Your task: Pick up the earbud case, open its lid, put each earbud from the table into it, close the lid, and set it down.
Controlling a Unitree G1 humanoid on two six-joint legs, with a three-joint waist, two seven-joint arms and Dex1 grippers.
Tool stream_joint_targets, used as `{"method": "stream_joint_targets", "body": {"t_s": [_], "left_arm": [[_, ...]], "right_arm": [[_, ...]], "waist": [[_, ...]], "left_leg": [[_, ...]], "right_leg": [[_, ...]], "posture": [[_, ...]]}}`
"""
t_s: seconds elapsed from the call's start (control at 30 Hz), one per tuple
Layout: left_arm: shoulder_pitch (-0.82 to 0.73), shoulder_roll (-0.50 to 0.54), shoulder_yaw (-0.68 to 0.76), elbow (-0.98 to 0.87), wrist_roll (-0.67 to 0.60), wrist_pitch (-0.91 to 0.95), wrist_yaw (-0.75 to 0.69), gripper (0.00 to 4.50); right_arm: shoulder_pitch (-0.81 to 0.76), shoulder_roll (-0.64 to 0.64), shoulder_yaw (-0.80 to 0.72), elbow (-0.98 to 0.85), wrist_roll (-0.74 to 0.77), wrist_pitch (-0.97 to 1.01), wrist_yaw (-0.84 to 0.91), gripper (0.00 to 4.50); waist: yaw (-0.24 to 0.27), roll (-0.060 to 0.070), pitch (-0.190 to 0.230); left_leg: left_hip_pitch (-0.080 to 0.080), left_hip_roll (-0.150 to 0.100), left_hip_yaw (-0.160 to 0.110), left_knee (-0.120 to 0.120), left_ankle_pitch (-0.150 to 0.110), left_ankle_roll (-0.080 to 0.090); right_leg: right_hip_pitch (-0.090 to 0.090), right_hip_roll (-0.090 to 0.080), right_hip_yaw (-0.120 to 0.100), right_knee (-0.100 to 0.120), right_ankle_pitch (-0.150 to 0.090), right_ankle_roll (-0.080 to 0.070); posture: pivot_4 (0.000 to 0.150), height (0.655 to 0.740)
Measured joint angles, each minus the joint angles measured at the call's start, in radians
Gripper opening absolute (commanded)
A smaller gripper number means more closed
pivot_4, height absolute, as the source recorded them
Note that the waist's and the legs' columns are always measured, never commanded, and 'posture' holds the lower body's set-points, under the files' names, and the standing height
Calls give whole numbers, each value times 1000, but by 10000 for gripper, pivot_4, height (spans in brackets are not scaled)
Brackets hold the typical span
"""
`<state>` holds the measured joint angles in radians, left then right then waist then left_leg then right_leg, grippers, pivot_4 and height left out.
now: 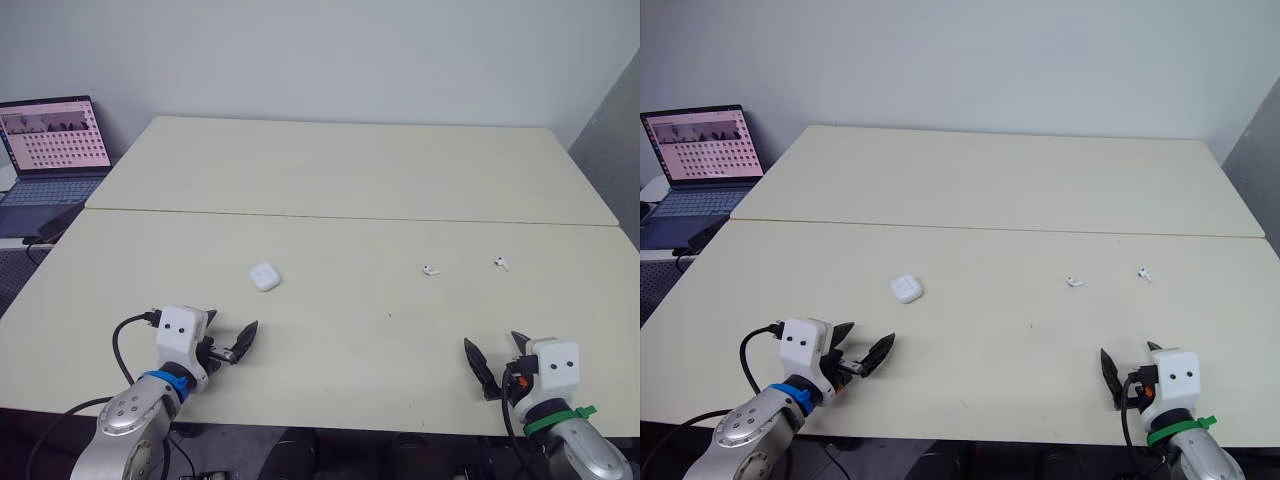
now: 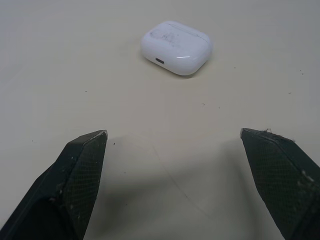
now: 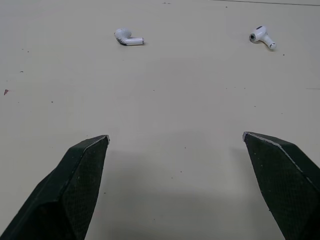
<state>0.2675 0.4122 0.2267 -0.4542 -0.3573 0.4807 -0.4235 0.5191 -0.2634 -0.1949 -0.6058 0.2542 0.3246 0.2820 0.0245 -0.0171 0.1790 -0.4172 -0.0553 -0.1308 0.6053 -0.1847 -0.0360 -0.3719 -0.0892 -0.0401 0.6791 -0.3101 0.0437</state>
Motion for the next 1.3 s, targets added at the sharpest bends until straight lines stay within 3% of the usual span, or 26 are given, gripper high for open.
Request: {"method": "stream_joint_targets", "body": {"t_s": [0.97,1.13,1.3], "left_arm": [[-16,10,3,62,4,-31,-29,44677],[-99,79,49,149,-32,-69,-122,44677],[-223,217,42,281,-58,-132,-332,44677]], "right_arm": [[11,-12,19,173,-48,-223,54,45000],[-22,-86,23,201,-73,-260,121,45000],[-144,-198,46,179,25,-155,256,45000]], "waist": [[0,0,0],[-2,0,0],[-9,1,0]], "left_leg": [[0,0,0,-1,0,0],[2,0,1,0,0,0],[3,0,2,3,2,2]], "right_leg": [[0,0,0,0,-1,0],[1,1,1,1,0,-2],[2,1,3,1,2,-4]], "posture": [[1500,7400],[1500,7400],[1500,7400]]}}
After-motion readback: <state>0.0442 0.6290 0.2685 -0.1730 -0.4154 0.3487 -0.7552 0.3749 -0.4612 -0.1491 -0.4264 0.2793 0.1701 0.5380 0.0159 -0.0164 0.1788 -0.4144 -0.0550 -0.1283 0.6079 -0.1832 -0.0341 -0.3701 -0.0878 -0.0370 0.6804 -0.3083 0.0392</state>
